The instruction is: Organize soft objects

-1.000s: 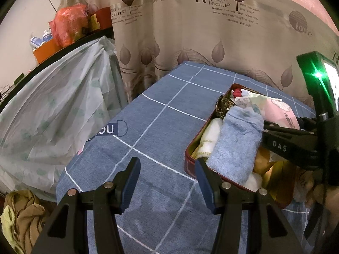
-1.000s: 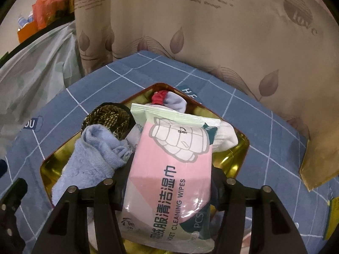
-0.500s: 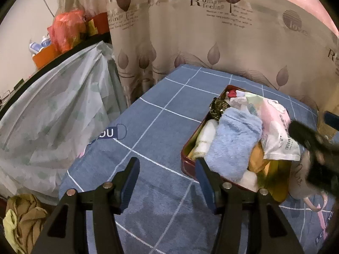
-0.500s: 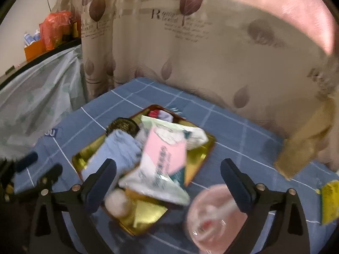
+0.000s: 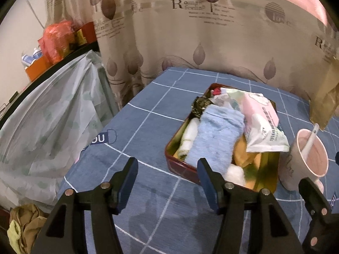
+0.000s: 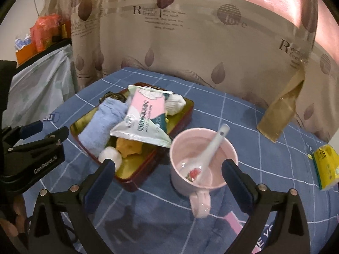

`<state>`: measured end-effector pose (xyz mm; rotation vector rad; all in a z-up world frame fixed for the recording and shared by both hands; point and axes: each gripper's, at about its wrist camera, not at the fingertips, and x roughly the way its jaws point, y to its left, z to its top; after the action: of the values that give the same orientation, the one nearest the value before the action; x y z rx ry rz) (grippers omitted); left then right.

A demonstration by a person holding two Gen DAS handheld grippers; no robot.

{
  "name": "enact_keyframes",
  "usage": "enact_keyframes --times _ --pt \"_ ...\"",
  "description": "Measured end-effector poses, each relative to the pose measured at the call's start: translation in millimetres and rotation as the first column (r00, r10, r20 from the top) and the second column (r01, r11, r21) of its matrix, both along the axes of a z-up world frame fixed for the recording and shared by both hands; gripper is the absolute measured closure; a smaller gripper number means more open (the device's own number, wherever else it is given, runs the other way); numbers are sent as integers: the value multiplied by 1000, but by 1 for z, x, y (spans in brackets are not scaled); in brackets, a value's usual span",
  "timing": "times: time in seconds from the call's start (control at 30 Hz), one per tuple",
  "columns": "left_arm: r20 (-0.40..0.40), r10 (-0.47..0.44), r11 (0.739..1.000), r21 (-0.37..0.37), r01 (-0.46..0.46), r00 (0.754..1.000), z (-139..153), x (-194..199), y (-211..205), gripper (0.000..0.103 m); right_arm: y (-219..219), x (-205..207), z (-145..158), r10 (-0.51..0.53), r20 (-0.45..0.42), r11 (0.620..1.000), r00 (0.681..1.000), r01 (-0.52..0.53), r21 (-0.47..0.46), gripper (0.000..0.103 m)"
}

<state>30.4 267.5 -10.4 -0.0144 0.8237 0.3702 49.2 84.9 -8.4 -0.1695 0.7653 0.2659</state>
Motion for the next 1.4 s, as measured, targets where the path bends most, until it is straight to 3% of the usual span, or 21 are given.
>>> enact_keyframes --times 0.63,1.4 --pt "-7 -34 999 9 34 999 -1 -2 -13 44 -7 2 -15 -19 -64 1000 998 19 1 3" --pt "-9 -33 999 11 34 999 -2 -1 -15 44 -5 0 -19 -22 -73 1000 997 22 -1 3"
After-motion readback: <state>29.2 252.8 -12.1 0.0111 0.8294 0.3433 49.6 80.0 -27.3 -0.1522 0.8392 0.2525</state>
